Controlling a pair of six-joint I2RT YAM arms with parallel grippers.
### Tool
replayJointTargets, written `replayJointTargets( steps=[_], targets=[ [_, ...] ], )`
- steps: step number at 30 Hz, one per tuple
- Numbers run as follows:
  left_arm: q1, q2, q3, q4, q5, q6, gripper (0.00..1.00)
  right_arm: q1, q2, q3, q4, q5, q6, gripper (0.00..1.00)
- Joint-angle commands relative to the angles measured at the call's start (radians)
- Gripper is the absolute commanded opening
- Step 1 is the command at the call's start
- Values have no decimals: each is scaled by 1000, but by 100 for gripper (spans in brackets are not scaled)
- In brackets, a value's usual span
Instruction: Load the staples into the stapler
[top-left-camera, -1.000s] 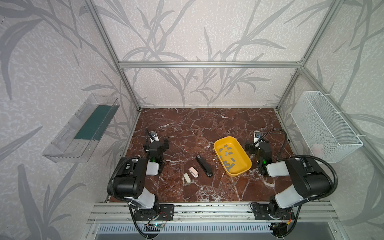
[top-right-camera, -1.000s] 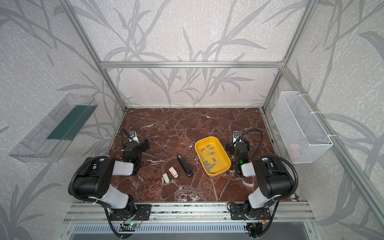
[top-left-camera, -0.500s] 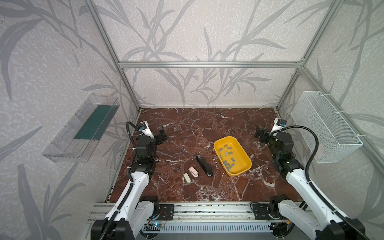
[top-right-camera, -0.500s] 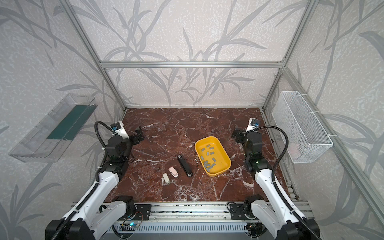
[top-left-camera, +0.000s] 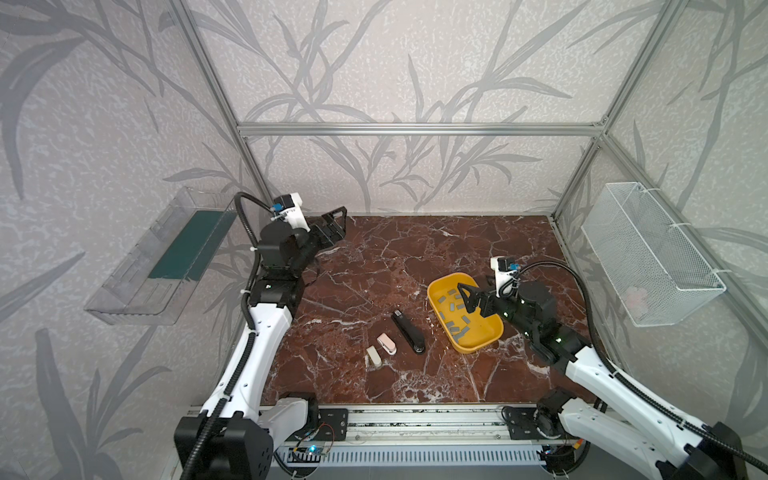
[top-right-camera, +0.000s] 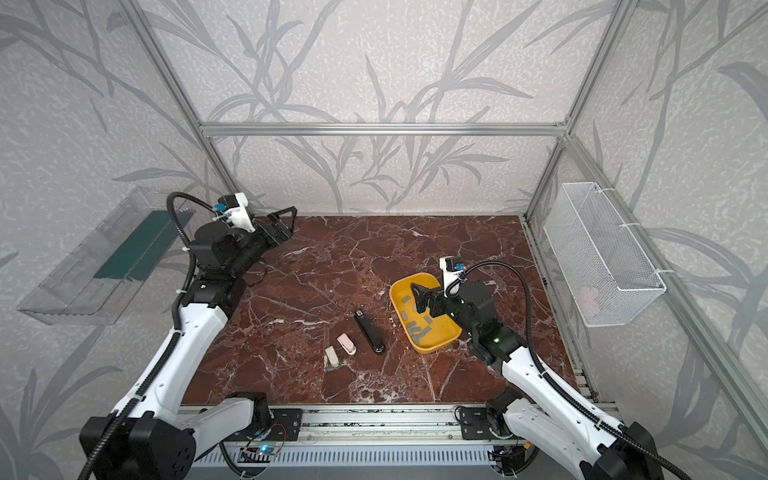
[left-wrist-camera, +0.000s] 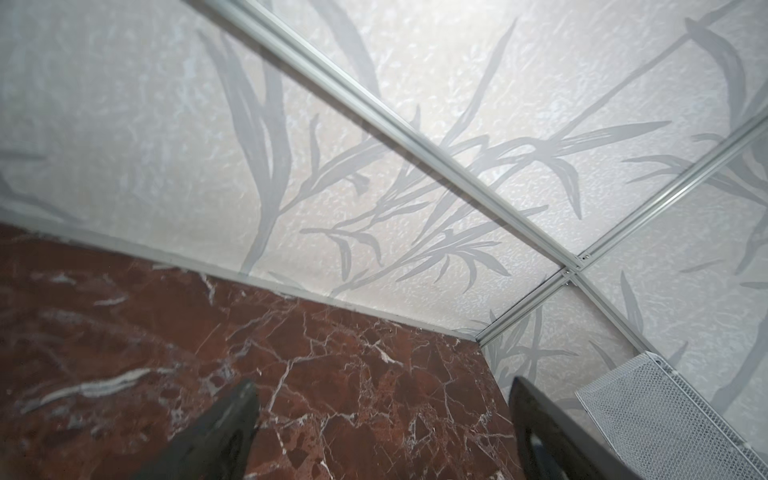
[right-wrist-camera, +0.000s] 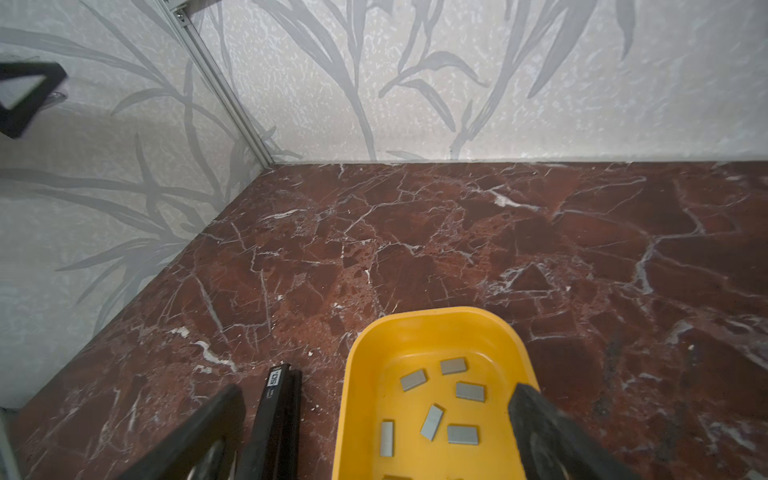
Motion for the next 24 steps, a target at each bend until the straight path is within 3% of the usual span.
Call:
replayJointTargets(
  steps=[1,3,6,9,11,13,15,18,20,24],
  targets=[
    [-1,-13,54,-13,43,223,97,0,-92,-49,-2,120,-94,99],
    [-1,-10,25,10,97,430,99,0,-134,-82,-16,208,-105,99],
    [-2,-14,-71,20,287,769,95,-3,-174,-161,32,344,-98,99],
    [-12,11,-146,29,378,933,94,-22,-176,-236,83,448,-64,99],
    [-24,54,-145,-36,480,1072,90,-38,-170,-289,117,522,-30,99],
    [-55,98,-120,-194,559,1300,85,-56,-186,-321,116,552,16,99],
    [-118,136,-96,-427,546,1604,83,-64,-225,-335,113,518,6,99],
    [-214,201,-68,-609,461,1835,83,-65,-259,-375,137,529,27,99],
    [-259,248,-33,-717,439,1926,80,-64,-271,-382,138,506,22,99],
    [-344,321,9,-776,417,1968,76,-64,-272,-392,156,481,15,99]
  ],
)
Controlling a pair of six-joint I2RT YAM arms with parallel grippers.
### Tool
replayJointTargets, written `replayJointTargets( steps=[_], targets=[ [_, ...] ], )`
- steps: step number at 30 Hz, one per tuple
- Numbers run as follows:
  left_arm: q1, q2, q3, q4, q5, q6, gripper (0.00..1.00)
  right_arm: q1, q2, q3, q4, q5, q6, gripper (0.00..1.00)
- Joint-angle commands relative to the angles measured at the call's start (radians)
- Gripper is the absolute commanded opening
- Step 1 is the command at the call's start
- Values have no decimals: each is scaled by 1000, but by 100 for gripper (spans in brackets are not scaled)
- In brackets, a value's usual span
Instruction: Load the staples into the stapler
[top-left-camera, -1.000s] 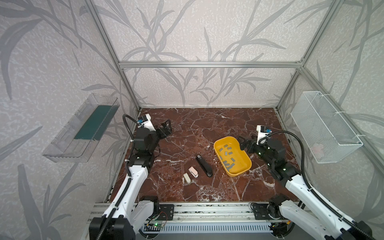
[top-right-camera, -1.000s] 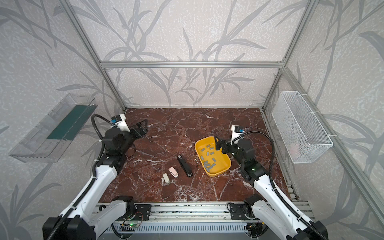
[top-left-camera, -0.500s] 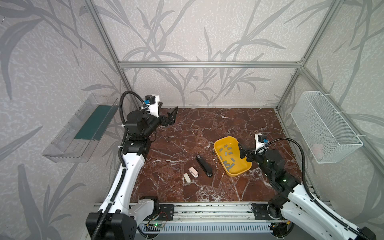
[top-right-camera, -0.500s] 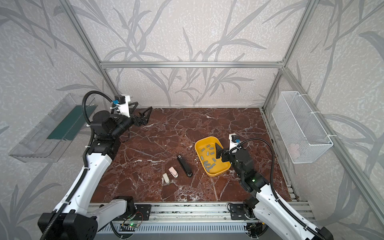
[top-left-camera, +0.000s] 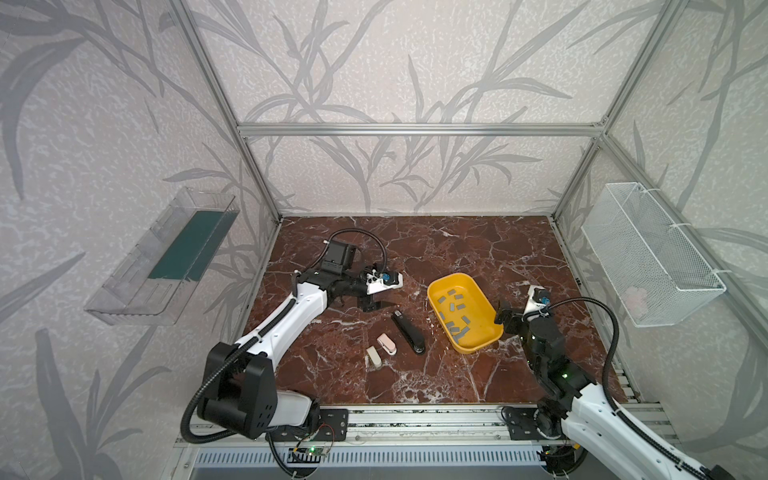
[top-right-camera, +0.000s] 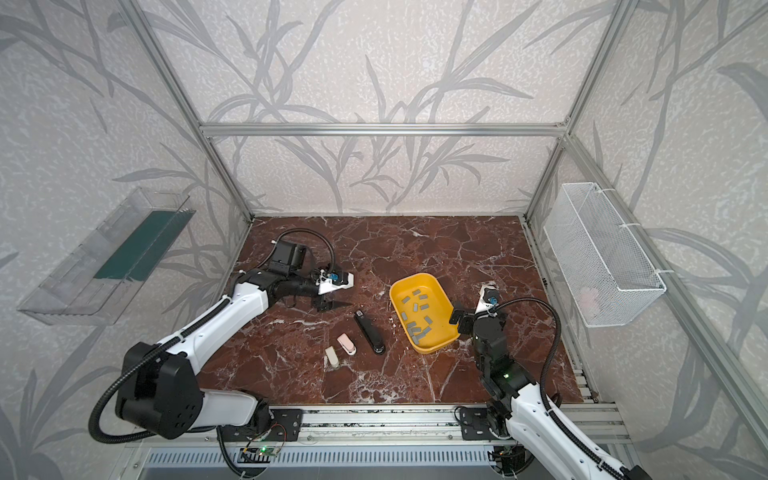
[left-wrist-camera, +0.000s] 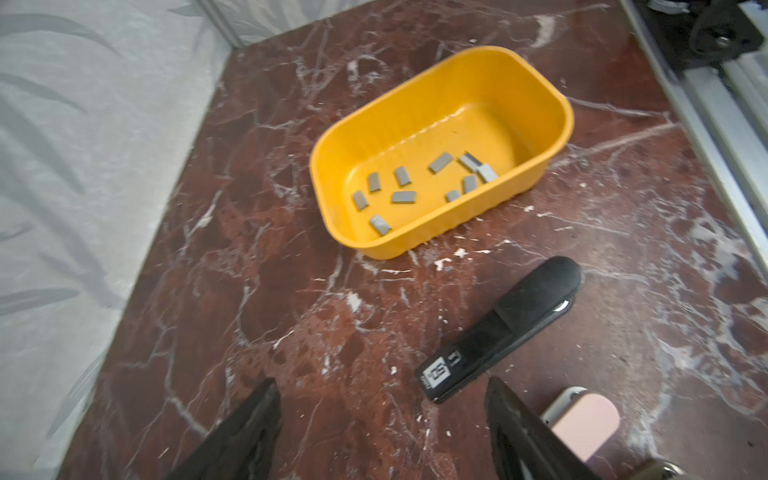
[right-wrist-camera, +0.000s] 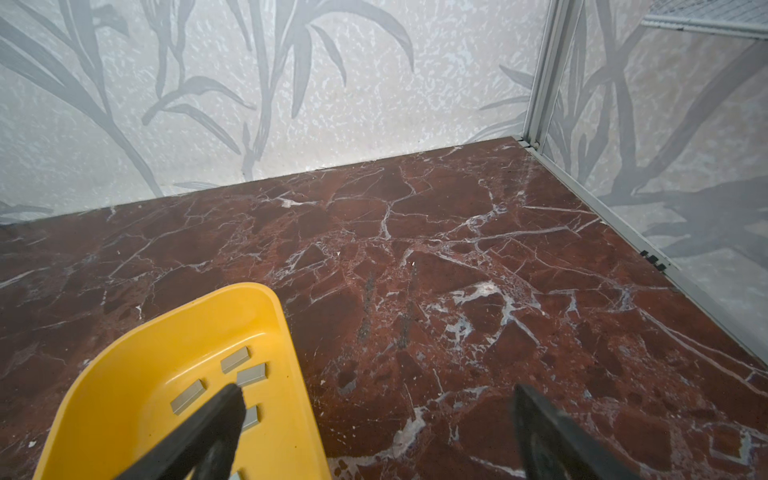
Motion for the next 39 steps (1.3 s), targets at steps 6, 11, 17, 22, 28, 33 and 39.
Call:
replayJointTargets(
  steps=[6,11,17,22,28,33,39],
  targets=[
    [-154,121,103,-236,-6,237,74,-2,-12,-19,48,-8,7,99],
    [-243,186,111,-275,-76,267,72,-2,-3,-18,56,-14,4,99],
    [-323,264,115,-290,-209,272,70,-2,15,-13,65,-29,0,99],
    [-392,310,96,-195,-395,236,68,-2,19,-13,66,-34,-2,99],
    [-394,382,192,-277,-391,236,64,-2,30,-9,71,-37,-2,99],
    [-405,399,222,-342,-330,272,58,-2,43,-5,74,-34,-2,99],
    [-415,396,215,-360,-319,303,53,-2,54,-2,77,-37,-1,99]
  ],
)
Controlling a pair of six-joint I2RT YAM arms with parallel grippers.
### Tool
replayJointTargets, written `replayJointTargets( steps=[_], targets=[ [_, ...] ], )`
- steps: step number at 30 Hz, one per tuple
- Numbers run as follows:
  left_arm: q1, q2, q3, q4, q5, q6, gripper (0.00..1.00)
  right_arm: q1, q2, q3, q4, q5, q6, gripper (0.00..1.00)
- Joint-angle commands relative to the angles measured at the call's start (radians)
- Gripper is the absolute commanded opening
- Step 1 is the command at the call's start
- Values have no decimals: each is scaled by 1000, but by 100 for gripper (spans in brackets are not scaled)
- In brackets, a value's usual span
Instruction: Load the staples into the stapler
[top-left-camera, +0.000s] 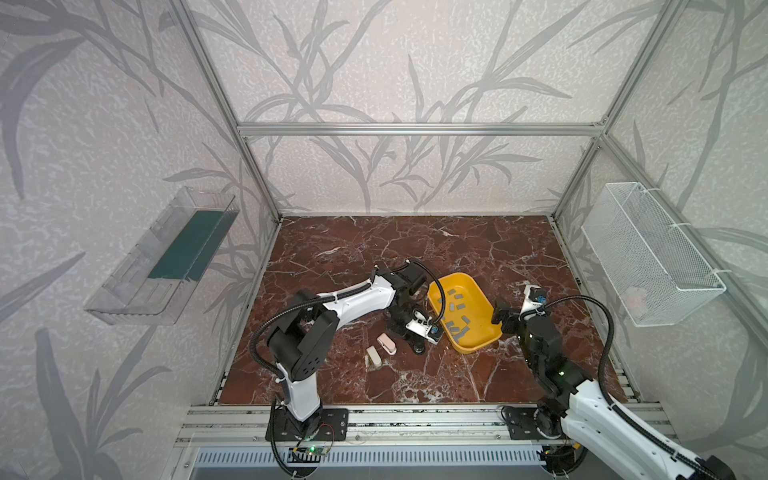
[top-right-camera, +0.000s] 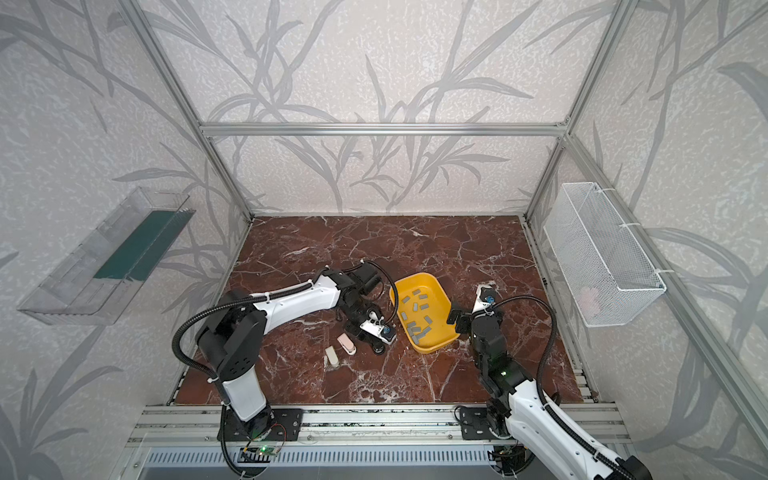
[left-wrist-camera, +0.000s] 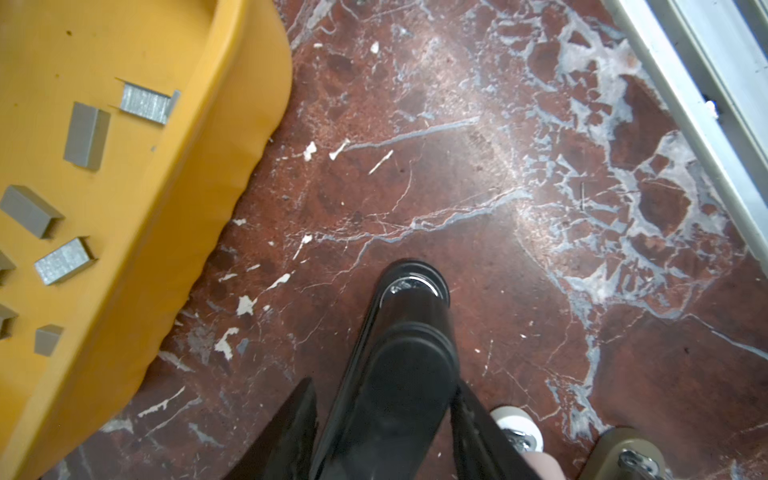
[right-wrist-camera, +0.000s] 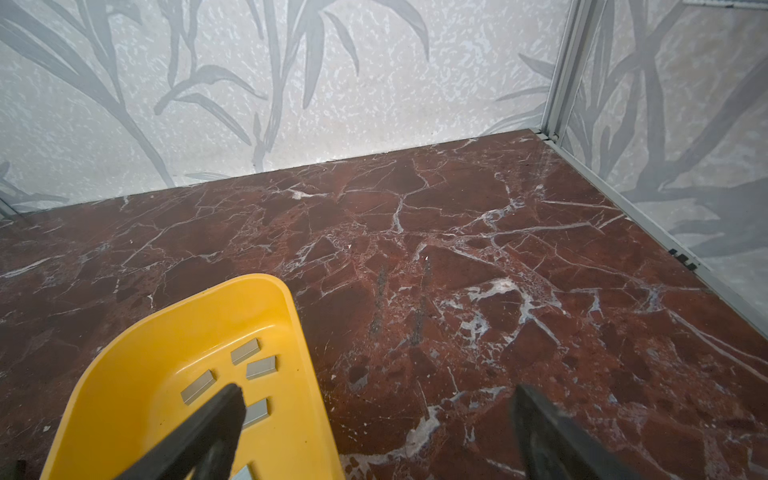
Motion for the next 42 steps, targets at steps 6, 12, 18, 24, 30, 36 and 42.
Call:
replayJointTargets(
  steps=[6,12,18,24,30,36,42],
  targets=[
    [-42,5,-3,-65,11,69,52,-2,-1,4,36,-2,-2,99],
    [-51,21,-4,-55,-16,65,44,-2,-1,5,38,-5,-2,99],
    [-62,34,-7,-45,-40,62,40,-2,5,7,40,-7,-3,99],
    [-63,46,-9,-39,-60,60,43,-2,10,7,42,-9,-3,99],
    [-65,50,-7,-39,-66,58,36,-1,11,8,42,-11,-4,99],
    [-63,44,21,-47,-77,34,0,-2,15,8,46,-9,-3,99],
    [-57,-55,36,-41,-131,3,0,-2,51,22,45,20,4,99]
  ],
)
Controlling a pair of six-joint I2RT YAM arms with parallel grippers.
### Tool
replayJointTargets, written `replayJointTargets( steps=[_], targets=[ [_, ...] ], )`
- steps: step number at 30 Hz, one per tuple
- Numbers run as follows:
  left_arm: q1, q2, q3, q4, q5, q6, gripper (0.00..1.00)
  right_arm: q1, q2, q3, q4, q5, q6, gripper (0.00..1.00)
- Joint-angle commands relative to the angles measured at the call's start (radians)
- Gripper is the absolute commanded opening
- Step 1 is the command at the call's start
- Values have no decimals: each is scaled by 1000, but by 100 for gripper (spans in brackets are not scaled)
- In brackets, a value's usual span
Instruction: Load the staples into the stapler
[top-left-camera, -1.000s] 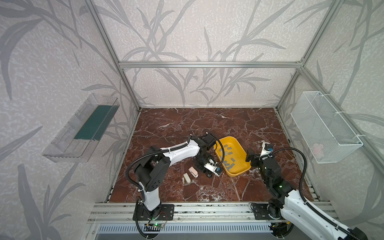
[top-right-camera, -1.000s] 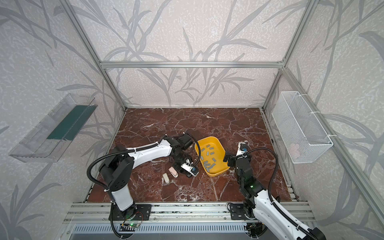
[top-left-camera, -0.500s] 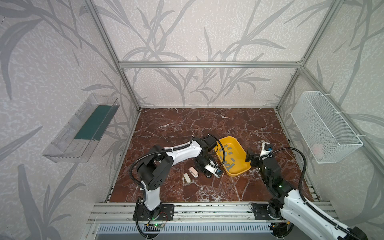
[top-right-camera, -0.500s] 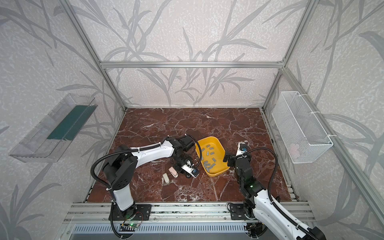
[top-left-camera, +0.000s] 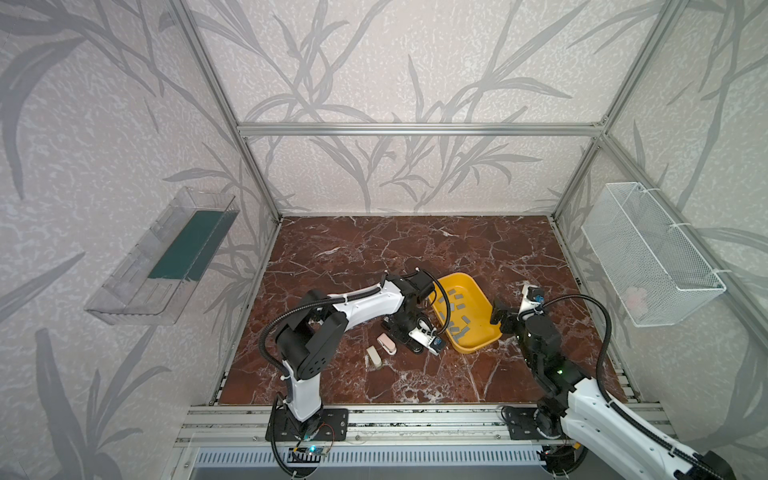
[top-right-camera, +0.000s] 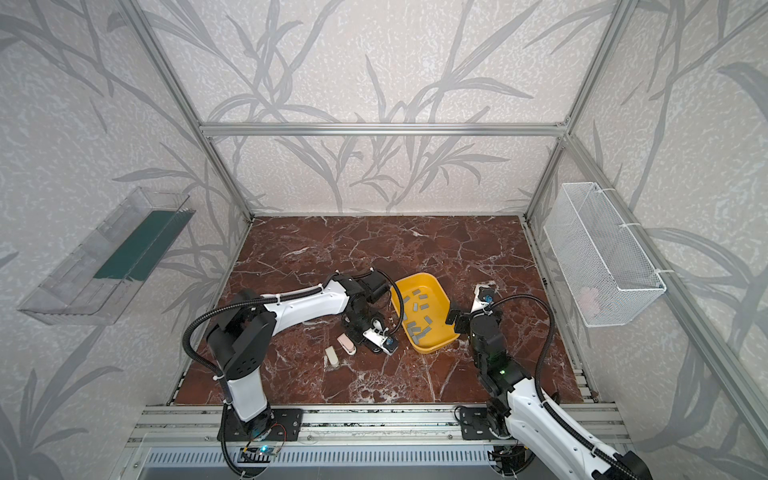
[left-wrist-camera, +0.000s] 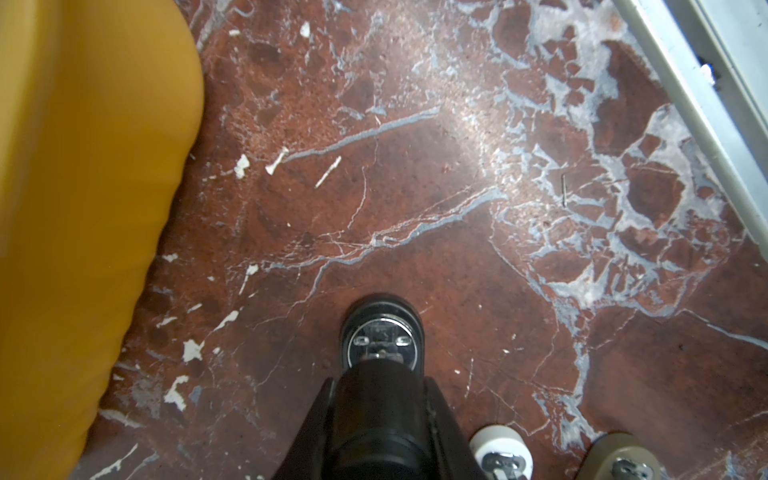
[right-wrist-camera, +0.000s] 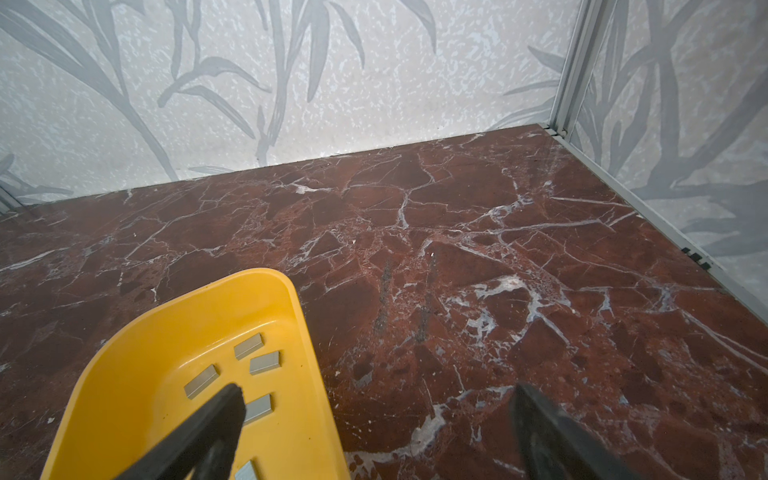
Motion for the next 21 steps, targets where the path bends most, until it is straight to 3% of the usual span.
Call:
replayJointTargets(
  steps=[1,4,6,8,13,17,19,21],
  targets=[
    [5,-118,24,-7,-44,-19,0,-4,25,28,28,35,4,99],
    [30,-221,4,72,-67,-70,0,-3,40,83,-66,59,15,99],
    [52,-296,-40,205,-122,-165,0,-3,23,199,-342,81,141,99],
    [80,-348,-97,347,-169,-230,0,-3,-20,274,-485,-25,228,100],
    [106,-412,-127,519,-224,-439,0,-3,-80,386,-472,-345,404,99],
    [108,-441,-76,455,-142,-510,0,-3,6,510,-472,-364,571,100],
    [104,-463,-70,444,-122,-507,0,-3,55,528,-417,-365,546,99],
    [106,-482,-80,495,-136,-556,0,-3,126,568,-393,-376,421,99]
  ],
)
